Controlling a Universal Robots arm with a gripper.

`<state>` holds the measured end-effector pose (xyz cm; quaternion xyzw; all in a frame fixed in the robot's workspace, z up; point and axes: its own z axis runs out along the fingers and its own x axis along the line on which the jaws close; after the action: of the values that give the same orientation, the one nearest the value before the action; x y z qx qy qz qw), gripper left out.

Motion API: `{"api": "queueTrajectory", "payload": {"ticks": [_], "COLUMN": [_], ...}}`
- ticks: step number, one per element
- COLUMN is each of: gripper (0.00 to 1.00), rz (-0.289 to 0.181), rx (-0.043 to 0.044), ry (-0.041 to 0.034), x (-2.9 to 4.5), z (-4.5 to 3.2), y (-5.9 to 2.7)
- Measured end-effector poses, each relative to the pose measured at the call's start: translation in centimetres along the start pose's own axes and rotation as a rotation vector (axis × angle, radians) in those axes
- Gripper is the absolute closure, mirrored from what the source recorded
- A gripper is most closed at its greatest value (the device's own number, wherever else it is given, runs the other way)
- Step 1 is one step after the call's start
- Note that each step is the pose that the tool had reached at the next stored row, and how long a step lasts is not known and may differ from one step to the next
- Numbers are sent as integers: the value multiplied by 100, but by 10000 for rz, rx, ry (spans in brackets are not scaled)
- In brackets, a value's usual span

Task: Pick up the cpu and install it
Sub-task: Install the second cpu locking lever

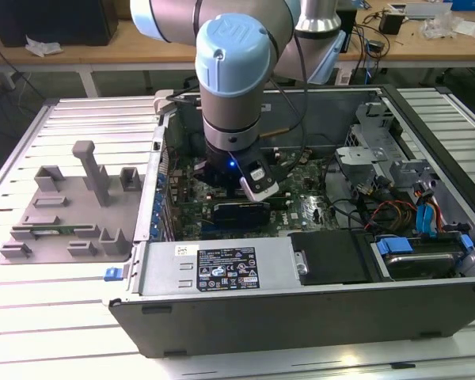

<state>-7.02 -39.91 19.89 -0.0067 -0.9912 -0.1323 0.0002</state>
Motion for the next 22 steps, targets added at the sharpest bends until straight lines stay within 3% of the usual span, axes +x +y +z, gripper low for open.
{"api": "queueTrajectory", "payload": {"ticks": [2, 5, 19, 22], "gripper": [89, 89, 89, 89], "rz": [-1, -1, 3, 5], "rx": [-186, -259, -263, -257], "ry": [1, 2, 2, -1], "x": [9, 25, 27, 27], "z": [15, 34, 42, -15], "y": [-4, -10, 4, 21]}}
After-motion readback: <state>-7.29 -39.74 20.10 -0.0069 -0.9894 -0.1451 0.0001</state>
